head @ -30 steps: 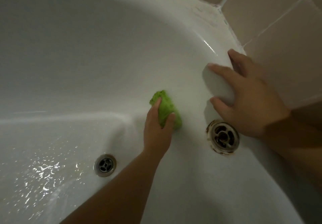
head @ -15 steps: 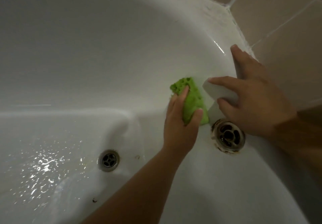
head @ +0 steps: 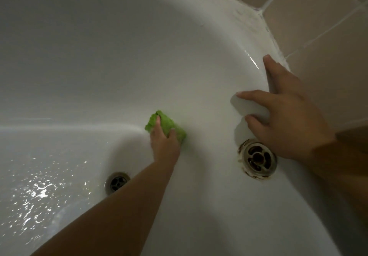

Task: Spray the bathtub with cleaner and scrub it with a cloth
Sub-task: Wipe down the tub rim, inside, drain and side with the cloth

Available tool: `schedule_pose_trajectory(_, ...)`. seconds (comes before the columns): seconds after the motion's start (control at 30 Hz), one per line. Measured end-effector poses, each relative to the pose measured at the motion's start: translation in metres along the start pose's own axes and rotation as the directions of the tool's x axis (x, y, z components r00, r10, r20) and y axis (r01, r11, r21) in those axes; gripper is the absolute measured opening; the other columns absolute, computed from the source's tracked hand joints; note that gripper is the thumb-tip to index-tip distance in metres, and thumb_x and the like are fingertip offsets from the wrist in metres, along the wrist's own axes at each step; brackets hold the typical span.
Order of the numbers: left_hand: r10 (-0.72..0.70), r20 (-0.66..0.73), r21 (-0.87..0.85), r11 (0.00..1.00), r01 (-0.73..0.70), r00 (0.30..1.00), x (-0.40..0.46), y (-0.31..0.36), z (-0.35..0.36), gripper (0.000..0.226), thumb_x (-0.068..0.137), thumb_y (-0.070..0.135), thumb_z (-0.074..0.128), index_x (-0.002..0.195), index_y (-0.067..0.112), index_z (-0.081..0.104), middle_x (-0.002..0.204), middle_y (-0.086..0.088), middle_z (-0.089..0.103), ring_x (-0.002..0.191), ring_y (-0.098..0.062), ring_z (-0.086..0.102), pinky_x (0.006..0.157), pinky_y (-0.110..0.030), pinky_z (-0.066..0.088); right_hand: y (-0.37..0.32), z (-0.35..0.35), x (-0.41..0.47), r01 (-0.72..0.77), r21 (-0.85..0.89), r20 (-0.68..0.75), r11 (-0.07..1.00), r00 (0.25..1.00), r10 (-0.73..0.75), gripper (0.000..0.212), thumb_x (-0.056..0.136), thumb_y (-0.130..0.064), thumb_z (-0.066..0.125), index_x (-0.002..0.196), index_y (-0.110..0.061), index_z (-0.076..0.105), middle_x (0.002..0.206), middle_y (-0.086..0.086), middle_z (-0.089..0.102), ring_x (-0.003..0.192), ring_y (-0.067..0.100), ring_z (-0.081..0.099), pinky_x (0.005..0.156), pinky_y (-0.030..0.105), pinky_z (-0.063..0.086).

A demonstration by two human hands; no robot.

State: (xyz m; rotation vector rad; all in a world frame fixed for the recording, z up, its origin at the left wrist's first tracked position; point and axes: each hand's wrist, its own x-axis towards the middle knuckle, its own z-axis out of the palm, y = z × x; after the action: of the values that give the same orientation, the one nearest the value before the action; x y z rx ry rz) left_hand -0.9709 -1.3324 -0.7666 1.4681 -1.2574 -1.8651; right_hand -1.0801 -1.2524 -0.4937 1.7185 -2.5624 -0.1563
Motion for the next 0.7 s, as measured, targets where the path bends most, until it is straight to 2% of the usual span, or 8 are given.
schedule_pose_trajectory(0.07,0.011,0.072,-0.169,0.986,0.001,0.997,-0.026,0.034,0.015,0.069,0.099,0.022,0.057,0.160,0.037,0.027,0.150,0.000,0.041,0.139,-0.026,0.044,0.116,-0.039,0.037,0.002,0.001,0.000,0.002,0.009,-0.020,1.000,1.000,-0.001,0.044,0.086,-0.019,0.074,0.128,-0.031,0.071,0.171,0.010,0.014,0.155,0.034,0.017,0.124,0.044,0.021)
schedule_pose_trajectory(0.13,0.154,0.131,-0.230,0.966,-0.121,0.979,-0.056,0.062,0.020,0.068,0.095,0.031,0.058,0.154,0.049,0.031,0.142,0.014,0.043,0.133,-0.017,0.048,0.112,-0.041,0.043,0.001,0.001,0.000,0.009,0.032,-0.070,0.999,0.998,-0.007,0.037,0.090,-0.016,0.070,0.124,-0.027,0.073,0.169,0.012,0.021,0.154,0.034,0.023,0.123,0.040,0.022)
schedule_pose_trajectory(0.27,0.455,0.251,-0.206,0.888,-0.412,0.855,-0.091,0.080,0.020,0.063,0.097,0.037,0.056,0.142,0.070,0.029,0.144,0.022,0.041,0.136,-0.008,0.044,0.112,-0.046,0.044,0.002,0.003,0.000,-0.033,0.125,-0.129,0.992,0.990,0.049,0.034,0.095,-0.009,0.062,0.123,-0.025,0.073,0.165,0.010,0.031,0.153,0.026,0.028,0.120,0.014,0.014)
schedule_pose_trajectory(0.33,0.437,0.204,-0.172,0.897,-0.407,0.876,-0.085,0.076,0.021,0.060,0.097,0.042,0.055,0.145,0.067,0.029,0.145,0.018,0.041,0.135,-0.008,0.045,0.112,-0.047,0.045,0.001,0.004,-0.001,-0.047,0.203,-0.149,0.978,0.986,0.078,0.035,0.096,-0.008,0.060,0.125,-0.025,0.072,0.163,0.007,0.035,0.151,0.020,0.034,0.121,0.015,0.020)
schedule_pose_trajectory(0.47,0.205,0.168,-0.228,0.960,-0.164,0.964,-0.084,0.100,0.028,0.062,0.092,0.042,0.057,0.150,0.050,0.034,0.147,0.010,0.043,0.132,-0.013,0.049,0.110,-0.047,0.047,0.001,0.004,0.001,-0.032,0.232,-0.206,0.972,0.975,0.082,0.039,0.098,-0.014,0.060,0.135,-0.021,0.067,0.160,0.007,0.042,0.147,0.024,0.041,0.122,0.031,0.029)
schedule_pose_trajectory(0.57,0.442,0.203,-0.223,0.890,-0.398,0.874,-0.110,0.127,0.031,0.057,0.099,0.032,0.058,0.147,0.052,0.035,0.146,0.013,0.043,0.132,-0.006,0.047,0.109,-0.034,0.046,-0.001,0.000,0.004,-0.074,0.228,-0.160,0.971,0.981,0.112,0.046,0.100,-0.025,0.052,0.146,-0.023,0.057,0.162,0.004,0.039,0.149,0.021,0.034,0.119,0.014,0.015)
schedule_pose_trajectory(0.63,0.532,0.203,-0.178,0.846,-0.503,0.822,-0.115,0.126,0.030,0.056,0.102,0.028,0.058,0.146,0.055,0.035,0.143,0.013,0.044,0.129,-0.001,0.047,0.105,-0.023,0.045,-0.005,-0.002,0.003,-0.109,0.243,-0.121,0.964,0.983,0.141,0.051,0.101,-0.033,0.046,0.151,-0.025,0.051,0.164,0.001,0.036,0.151,0.018,0.029,0.119,0.016,0.013)
schedule_pose_trajectory(0.7,0.490,0.184,-0.152,0.871,-0.468,0.852,-0.106,0.115,0.029,0.056,0.103,0.030,0.058,0.148,0.053,0.036,0.143,0.011,0.044,0.127,0.001,0.048,0.101,-0.014,0.045,-0.007,-0.004,0.003,-0.119,0.246,-0.109,0.962,0.983,0.149,0.055,0.099,-0.040,0.046,0.152,-0.025,0.048,0.165,0.000,0.034,0.152,0.018,0.027,0.121,0.023,0.015)
